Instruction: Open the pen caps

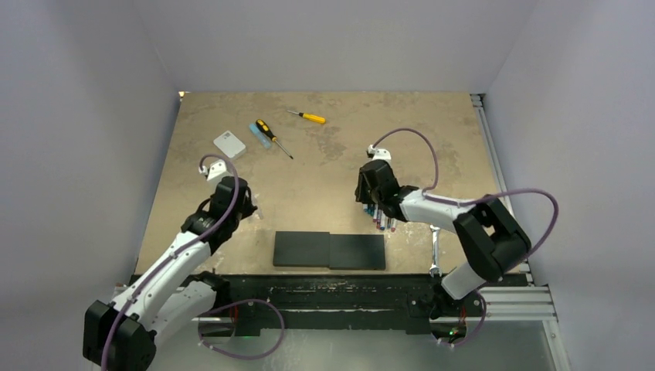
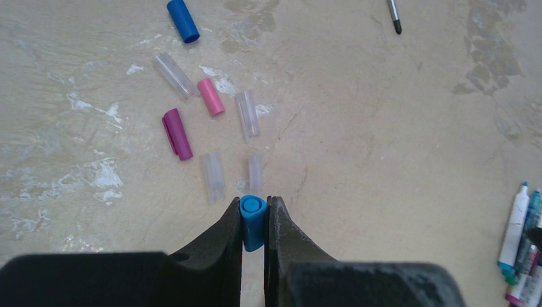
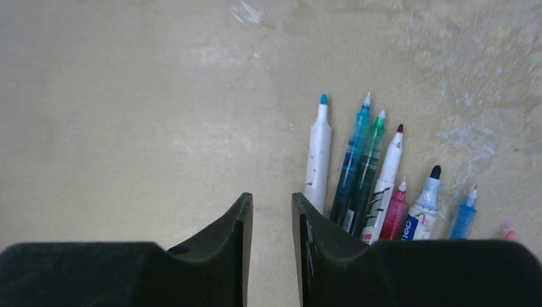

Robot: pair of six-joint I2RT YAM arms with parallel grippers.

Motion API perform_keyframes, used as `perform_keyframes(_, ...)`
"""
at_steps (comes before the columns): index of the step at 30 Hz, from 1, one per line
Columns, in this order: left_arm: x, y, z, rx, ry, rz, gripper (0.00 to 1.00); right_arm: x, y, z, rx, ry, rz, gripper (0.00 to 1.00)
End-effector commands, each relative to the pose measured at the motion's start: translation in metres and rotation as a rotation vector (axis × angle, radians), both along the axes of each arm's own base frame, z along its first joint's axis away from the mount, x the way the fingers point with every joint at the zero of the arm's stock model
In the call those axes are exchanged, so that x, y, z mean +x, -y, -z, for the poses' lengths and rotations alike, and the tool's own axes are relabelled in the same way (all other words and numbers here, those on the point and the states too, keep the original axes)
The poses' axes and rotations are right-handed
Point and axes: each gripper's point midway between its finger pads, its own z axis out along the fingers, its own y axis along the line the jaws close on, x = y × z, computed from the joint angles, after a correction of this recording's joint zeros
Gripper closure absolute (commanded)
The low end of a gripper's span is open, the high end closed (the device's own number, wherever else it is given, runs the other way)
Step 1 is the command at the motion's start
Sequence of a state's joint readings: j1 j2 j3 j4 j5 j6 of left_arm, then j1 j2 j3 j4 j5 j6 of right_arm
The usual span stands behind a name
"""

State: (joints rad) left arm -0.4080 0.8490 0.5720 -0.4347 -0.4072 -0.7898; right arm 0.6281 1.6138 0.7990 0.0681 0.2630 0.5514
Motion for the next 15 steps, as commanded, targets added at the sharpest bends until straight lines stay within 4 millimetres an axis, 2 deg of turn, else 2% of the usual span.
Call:
perform_keyframes(1, 0.023, -0.013, -0.015, 0.097, 0.038, -0.061, 1.0, 0.004, -0.025, -0.076, 0.189, 0.212, -0.115, 0.64)
perform_keyframes(4, 0.042, -0.014, -0.009, 0.148, 0.009, -0.072, 1.0, -0.011, -0.04, -0.11, 0.309, 0.281, -0.207, 0.49)
perform_keyframes(6, 0.058, -0.013, -0.002, 0.168, -0.019, -0.082, 1.0, -0.022, -0.049, -0.122, 0.352, 0.301, -0.251, 0.41)
perform_keyframes(10, 0.086, -0.018, 0.025, 0.139, -0.096, -0.101, 1.0, -0.043, -0.06, -0.125, 0.378, 0.297, -0.308, 0.34)
perform_keyframes(15, 0.116, -0.028, 0.05, 0.104, -0.162, -0.128, 1.0, -0.06, -0.058, -0.121, 0.391, 0.286, -0.339, 0.33)
